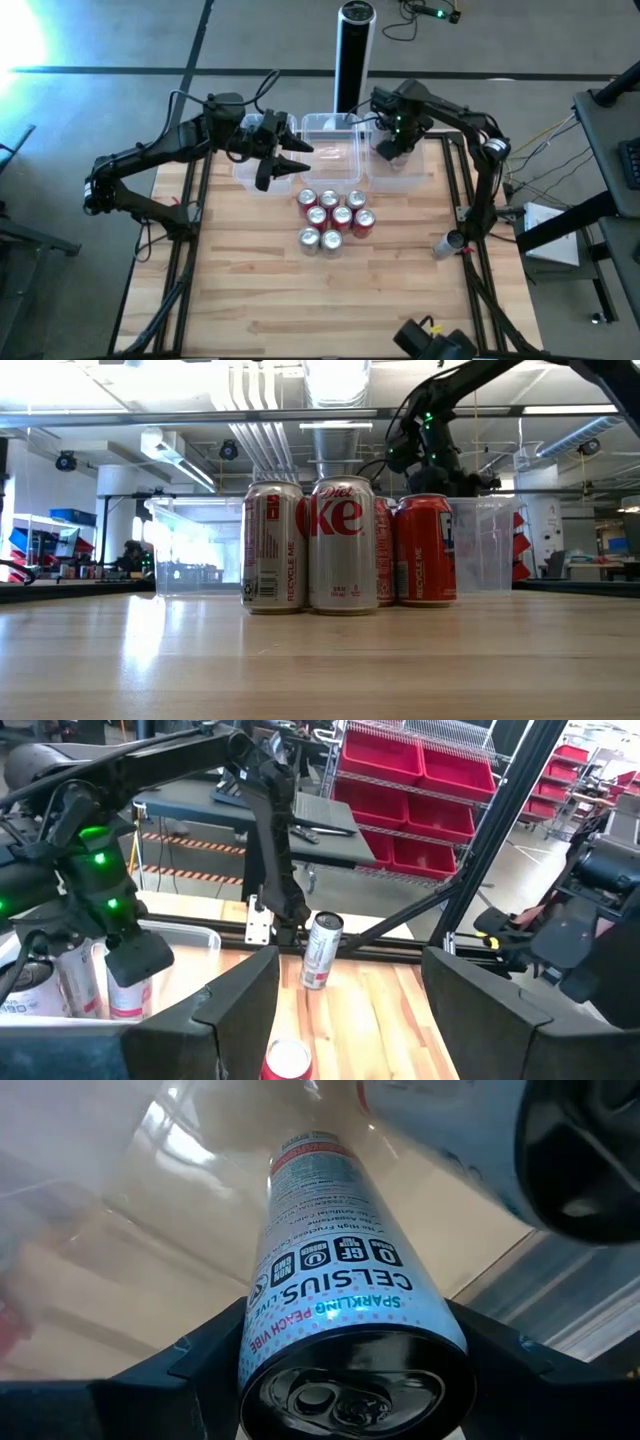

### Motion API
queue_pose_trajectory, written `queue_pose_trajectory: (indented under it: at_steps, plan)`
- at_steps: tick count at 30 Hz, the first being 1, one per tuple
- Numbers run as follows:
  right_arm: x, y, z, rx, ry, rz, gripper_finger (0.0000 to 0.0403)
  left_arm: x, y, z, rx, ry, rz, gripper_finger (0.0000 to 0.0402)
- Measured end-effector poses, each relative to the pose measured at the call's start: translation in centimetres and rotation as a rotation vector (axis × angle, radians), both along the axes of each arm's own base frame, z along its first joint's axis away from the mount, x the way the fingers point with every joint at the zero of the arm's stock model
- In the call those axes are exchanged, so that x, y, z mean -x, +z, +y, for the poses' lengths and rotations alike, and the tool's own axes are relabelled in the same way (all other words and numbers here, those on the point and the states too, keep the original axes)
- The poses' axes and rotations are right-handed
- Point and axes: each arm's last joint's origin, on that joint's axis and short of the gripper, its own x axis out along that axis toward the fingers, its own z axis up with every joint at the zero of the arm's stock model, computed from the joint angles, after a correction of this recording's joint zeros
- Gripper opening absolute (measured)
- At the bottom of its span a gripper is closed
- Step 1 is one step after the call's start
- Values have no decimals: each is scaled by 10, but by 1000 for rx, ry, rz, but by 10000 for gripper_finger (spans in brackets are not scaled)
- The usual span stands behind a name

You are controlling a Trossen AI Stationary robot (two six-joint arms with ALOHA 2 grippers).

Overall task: Sort soda cans
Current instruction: Put the top white-pink soda can into the right transparent bin, then put the white-pink soda can into the right transparent bin

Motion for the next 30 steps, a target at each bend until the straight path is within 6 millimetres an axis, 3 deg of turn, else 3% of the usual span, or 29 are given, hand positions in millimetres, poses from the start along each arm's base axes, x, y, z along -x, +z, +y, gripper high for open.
queue_pose_trajectory:
  at_steps: [16,21,30]
  plan:
    - [3,4,-5,34,-8,-14,335,0,0,0,5,0,3,231]
    - [7,41,13,161,-32,-38,339,0,0,0,19,3,2,231]
    - [20,125,99,387,78,-330,315,-14,-5,2,47,0,-11,231]
